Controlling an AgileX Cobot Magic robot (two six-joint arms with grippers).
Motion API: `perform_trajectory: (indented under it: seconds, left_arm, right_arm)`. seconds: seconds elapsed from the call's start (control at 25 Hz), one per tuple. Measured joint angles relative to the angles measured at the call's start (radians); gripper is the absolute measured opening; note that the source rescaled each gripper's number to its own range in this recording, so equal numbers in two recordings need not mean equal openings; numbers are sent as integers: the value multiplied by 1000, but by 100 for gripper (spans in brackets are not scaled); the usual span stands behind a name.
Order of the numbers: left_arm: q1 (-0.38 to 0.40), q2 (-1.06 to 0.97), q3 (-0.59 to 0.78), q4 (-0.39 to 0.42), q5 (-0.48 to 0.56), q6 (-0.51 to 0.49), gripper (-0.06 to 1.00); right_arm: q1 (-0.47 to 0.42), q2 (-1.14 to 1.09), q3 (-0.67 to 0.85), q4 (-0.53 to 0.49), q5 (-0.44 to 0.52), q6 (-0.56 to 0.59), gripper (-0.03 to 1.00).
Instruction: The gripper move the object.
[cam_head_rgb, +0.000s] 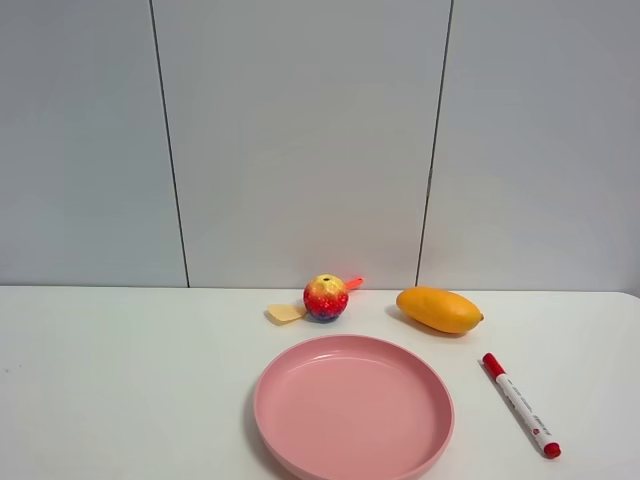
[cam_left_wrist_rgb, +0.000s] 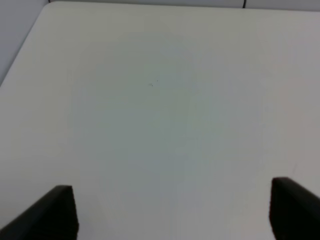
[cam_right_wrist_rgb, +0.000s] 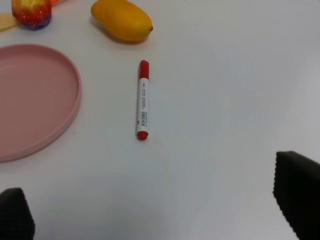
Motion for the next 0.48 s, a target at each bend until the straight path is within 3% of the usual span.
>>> perform_trajectory:
  seconds: [0.48]
  left_arm:
    - [0, 0, 0, 0, 0, -3, 41]
  right_arm:
    - [0, 0, 0, 0, 0, 0, 100]
